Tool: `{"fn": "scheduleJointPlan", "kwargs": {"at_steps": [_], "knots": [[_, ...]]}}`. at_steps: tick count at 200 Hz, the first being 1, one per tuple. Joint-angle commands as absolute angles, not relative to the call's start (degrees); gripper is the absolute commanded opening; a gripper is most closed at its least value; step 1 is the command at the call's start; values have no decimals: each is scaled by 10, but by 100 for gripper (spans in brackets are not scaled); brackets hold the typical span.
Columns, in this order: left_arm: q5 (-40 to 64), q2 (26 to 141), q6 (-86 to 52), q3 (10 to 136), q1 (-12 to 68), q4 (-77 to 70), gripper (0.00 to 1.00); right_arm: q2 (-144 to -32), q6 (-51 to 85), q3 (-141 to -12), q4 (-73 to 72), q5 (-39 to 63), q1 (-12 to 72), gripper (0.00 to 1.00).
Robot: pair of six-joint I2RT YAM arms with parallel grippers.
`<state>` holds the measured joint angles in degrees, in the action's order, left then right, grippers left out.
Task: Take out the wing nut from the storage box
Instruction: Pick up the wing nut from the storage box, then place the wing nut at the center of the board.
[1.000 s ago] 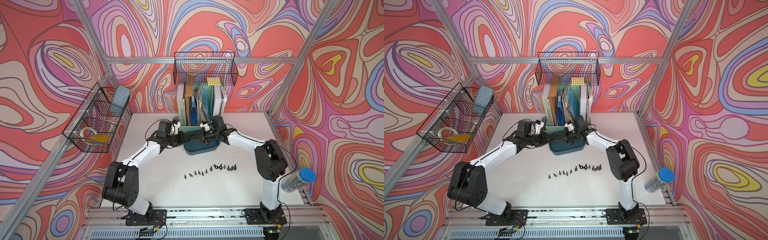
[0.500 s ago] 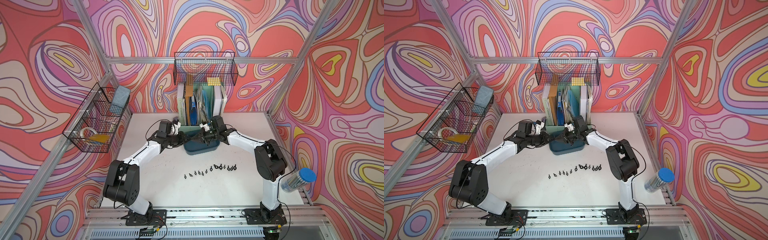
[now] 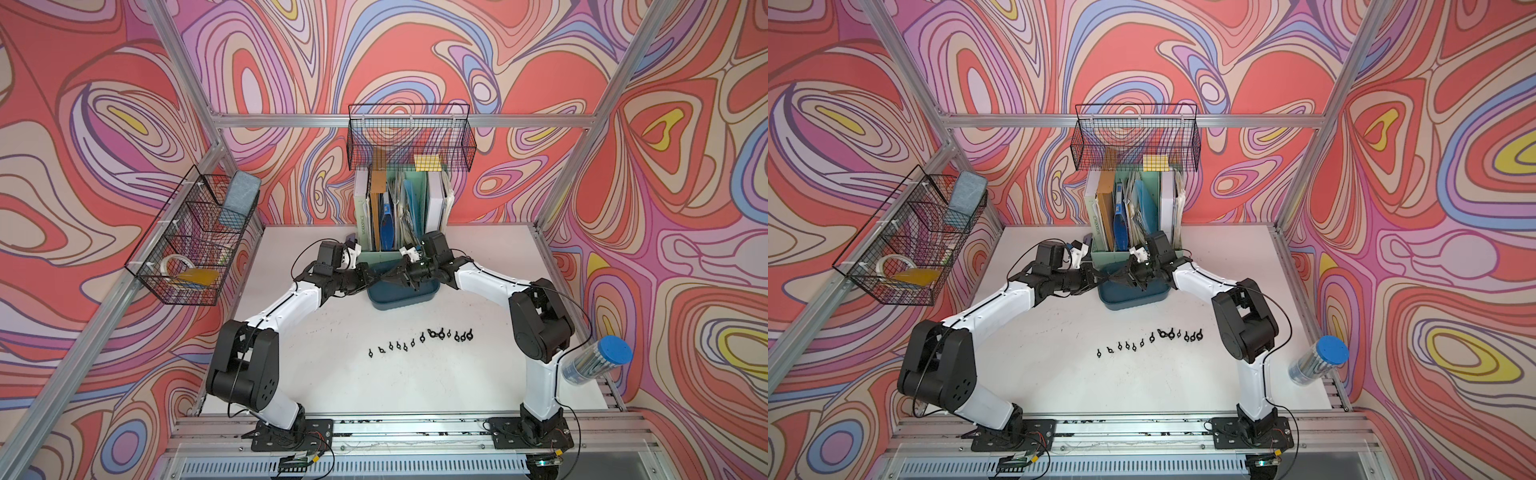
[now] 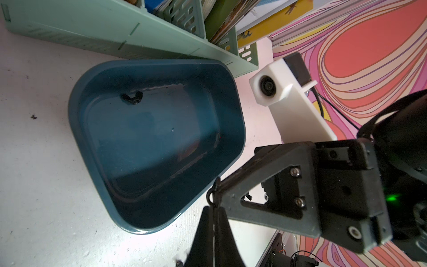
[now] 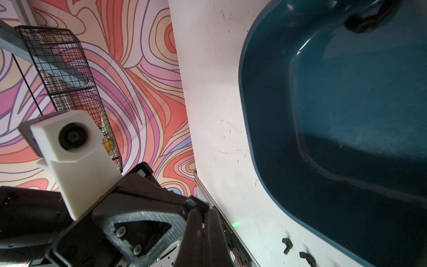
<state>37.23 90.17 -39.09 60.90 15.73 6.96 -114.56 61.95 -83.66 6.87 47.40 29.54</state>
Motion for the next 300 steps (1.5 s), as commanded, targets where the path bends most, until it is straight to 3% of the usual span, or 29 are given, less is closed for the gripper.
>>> {"fn": "scheduleJointPlan", "kwargs": {"at_steps": [1, 16, 34, 58, 90, 128, 146, 155, 241, 300], "knots": [[371, 906, -381, 623, 161, 69, 1, -1147, 615, -832, 62, 481, 301, 10], [366, 904, -377, 624, 161, 74, 1, -1145, 611, -829, 67, 476, 300, 15], [360, 900, -372, 624, 161, 82, 1, -1139, 600, -824, 80, 471, 296, 30], [353, 895, -365, 624, 161, 91, 1, -1128, 590, -810, 87, 465, 286, 33], [335, 883, -353, 624, 161, 113, 2, -1113, 550, -810, 129, 447, 269, 49], [274, 848, -318, 612, 160, 183, 4, -1110, 475, -849, 223, 395, 262, 79], [239, 821, -305, 592, 162, 207, 4, -1110, 458, -864, 241, 380, 261, 88], [222, 806, -300, 579, 163, 218, 4, -1111, 451, -871, 247, 373, 262, 98], [44, 696, -316, 448, 263, 274, 4, -1143, 411, -930, 301, 364, 261, 98], [-50, 679, -370, 385, 380, 276, 4, -1159, 404, -947, 317, 384, 262, 98]]}}
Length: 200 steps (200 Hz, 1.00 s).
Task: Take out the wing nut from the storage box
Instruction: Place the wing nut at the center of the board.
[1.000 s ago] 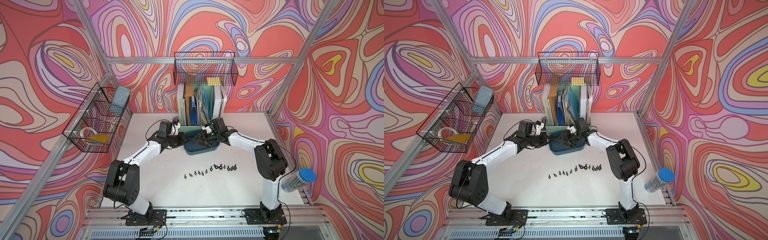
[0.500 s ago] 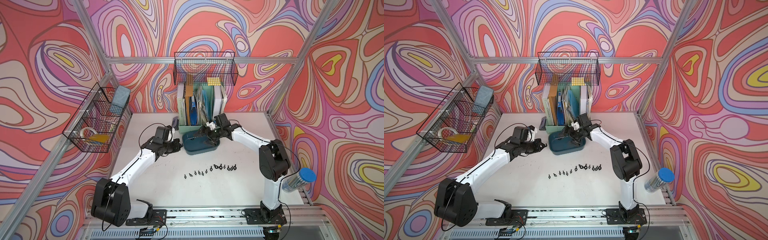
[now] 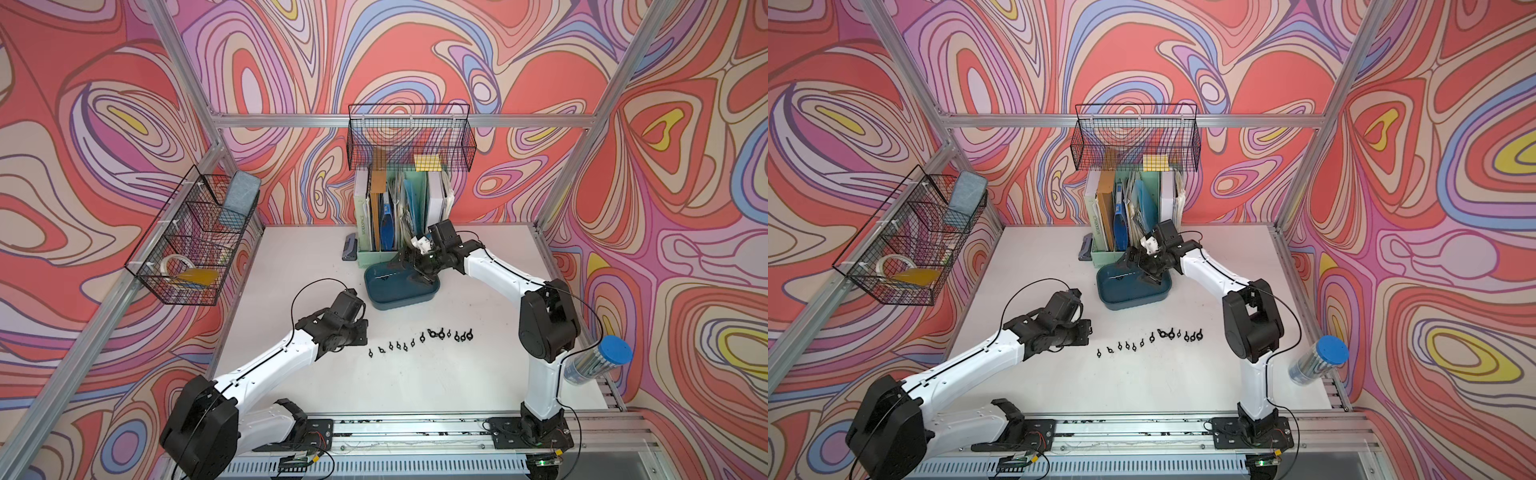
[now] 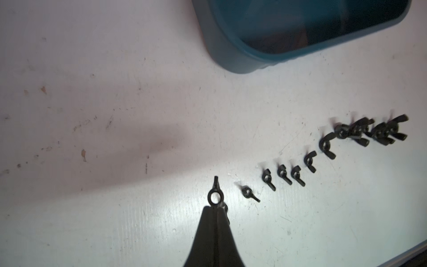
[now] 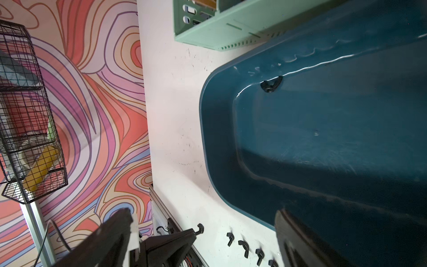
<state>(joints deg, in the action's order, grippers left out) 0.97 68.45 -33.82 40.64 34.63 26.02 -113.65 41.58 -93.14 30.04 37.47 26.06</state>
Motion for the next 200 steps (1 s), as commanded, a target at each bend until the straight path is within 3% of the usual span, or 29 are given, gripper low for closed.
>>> {"fn": "scheduleJointPlan", "kwargs": {"at_steps": [1, 152, 200], "knots": [[-50, 679, -371, 383, 381, 275, 4, -1159, 404, -947, 317, 385, 262, 98], [-83, 739, -379, 344, 420, 220, 6, -1153, 420, -934, 311, 389, 262, 98], [-82, 740, -380, 342, 427, 219, 16, -1152, 416, -933, 315, 387, 262, 98]]}}
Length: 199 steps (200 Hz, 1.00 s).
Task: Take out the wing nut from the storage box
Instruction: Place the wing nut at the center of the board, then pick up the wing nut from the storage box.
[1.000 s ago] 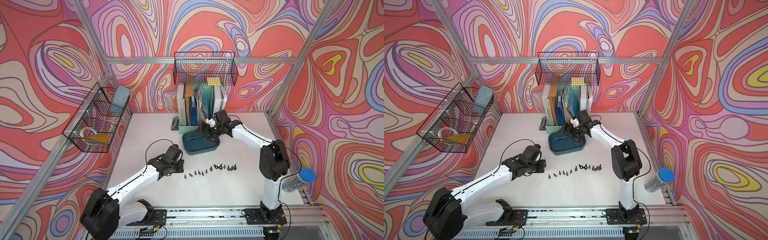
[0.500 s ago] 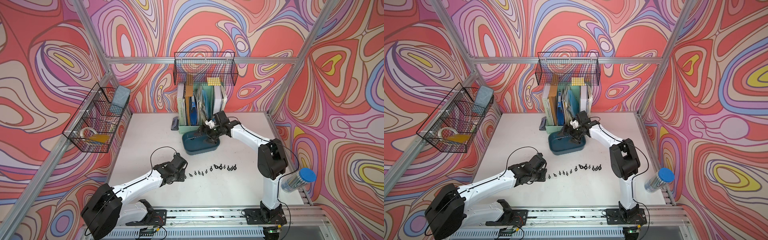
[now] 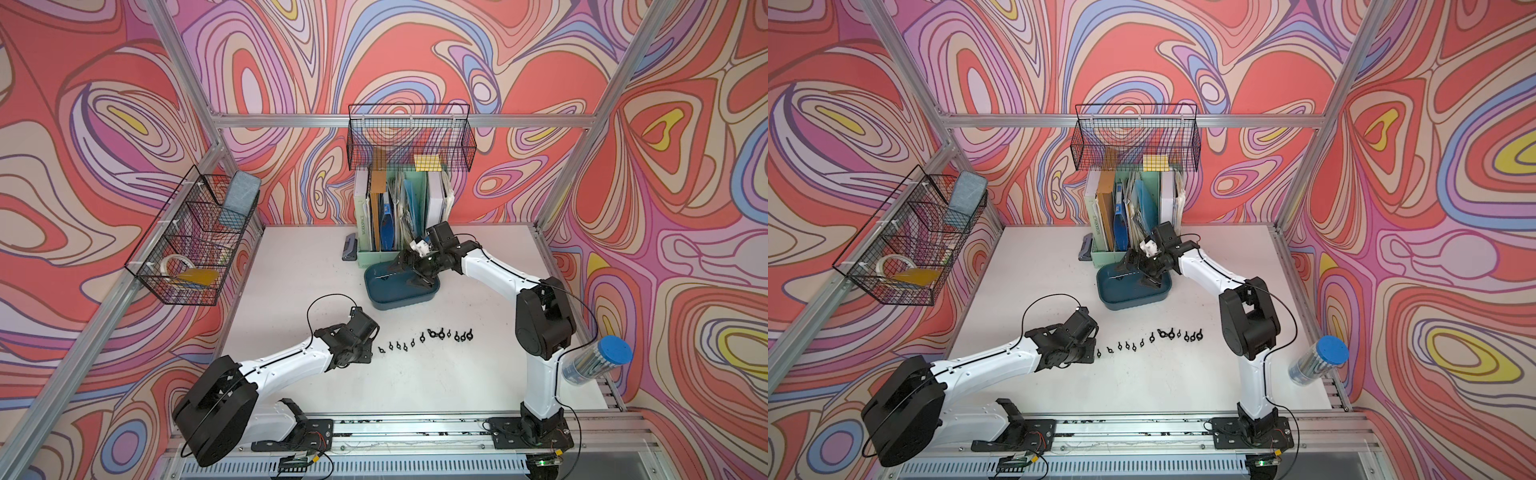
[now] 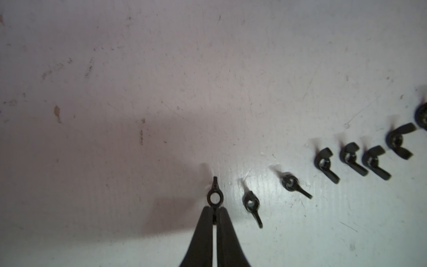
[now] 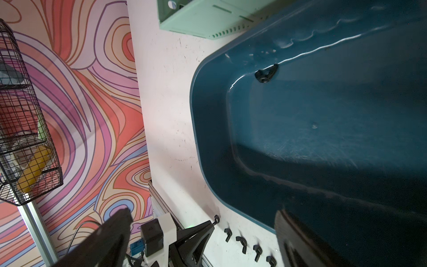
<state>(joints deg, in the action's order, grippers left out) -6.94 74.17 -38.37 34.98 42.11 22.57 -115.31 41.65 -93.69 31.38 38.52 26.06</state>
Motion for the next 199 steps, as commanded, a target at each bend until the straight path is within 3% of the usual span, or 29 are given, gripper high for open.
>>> {"fn": "scheduleJointPlan", "kwargs": {"at_steps": [1, 45, 91, 135, 172, 189, 199], "knots": [[-82, 739, -380, 342, 427, 219, 16, -1152, 417, -933, 314, 387, 262, 98], [-80, 729, -383, 344, 428, 237, 27, -1152, 419, -932, 310, 387, 262, 98], [-116, 696, -372, 401, 423, 299, 49, -1153, 416, -938, 320, 367, 263, 98], [-63, 714, -334, 486, 343, 336, 58, -1166, 379, -975, 367, 308, 278, 98], [-26, 738, -308, 554, 287, 363, 79, -1212, 403, -1029, 390, 262, 298, 98], [-24, 747, -304, 580, 273, 380, 97, -1235, 445, -1041, 380, 258, 305, 86], [-31, 749, -301, 590, 267, 387, 99, -1244, 472, -1040, 369, 246, 310, 75]]}}
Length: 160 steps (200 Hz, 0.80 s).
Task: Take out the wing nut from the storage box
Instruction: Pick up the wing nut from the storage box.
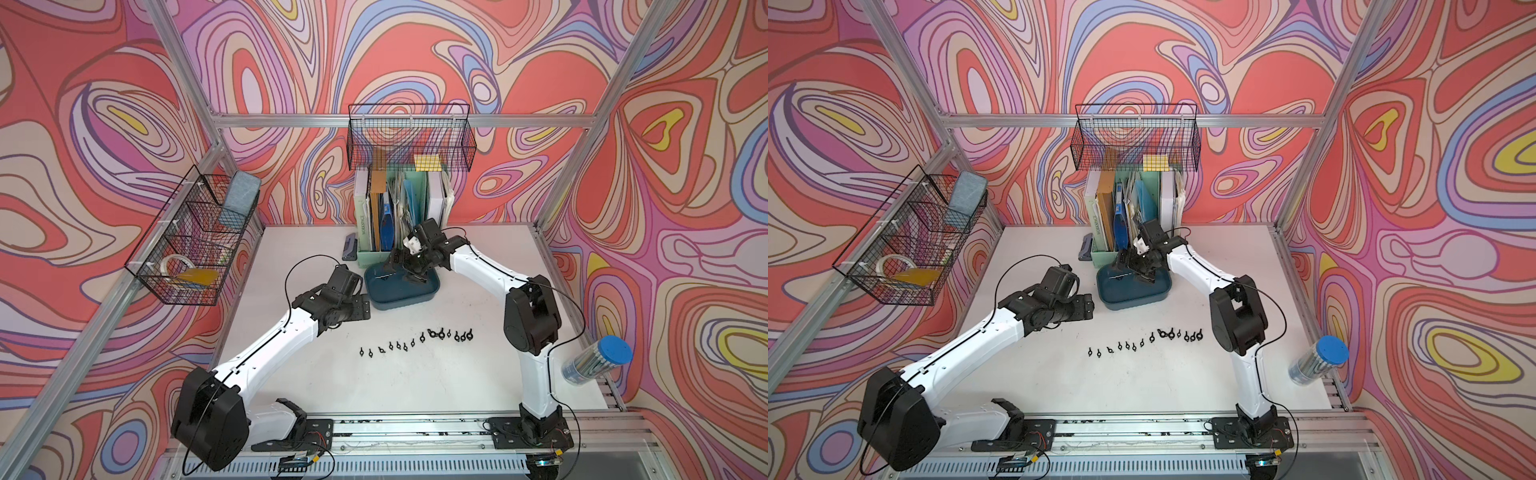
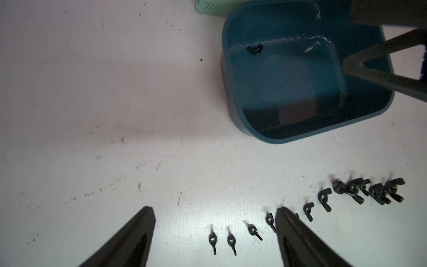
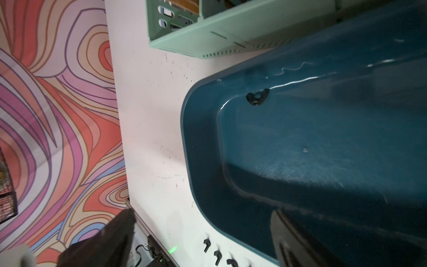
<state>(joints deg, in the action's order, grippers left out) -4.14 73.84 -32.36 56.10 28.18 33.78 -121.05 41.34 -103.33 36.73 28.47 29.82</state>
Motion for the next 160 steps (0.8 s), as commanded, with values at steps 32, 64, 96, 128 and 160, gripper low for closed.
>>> {"fn": "scheduleJointPlan", "kwargs": {"at_steps": [32, 64, 96, 128, 160], "knots": [[-51, 748, -289, 612, 256, 408, 99, -1286, 537, -1070, 362, 207, 327, 45], [-61, 725, -283, 615, 254, 416, 99, -1317, 605, -1078, 336, 174, 334, 38], [-87, 693, -285, 605, 252, 426, 99, -1336, 653, -1077, 317, 139, 335, 37], [-88, 666, -285, 591, 251, 425, 99, -1351, 689, -1073, 282, 121, 336, 32], [-90, 663, -286, 591, 251, 437, 99, -1367, 705, -1080, 266, 108, 334, 29]]}}
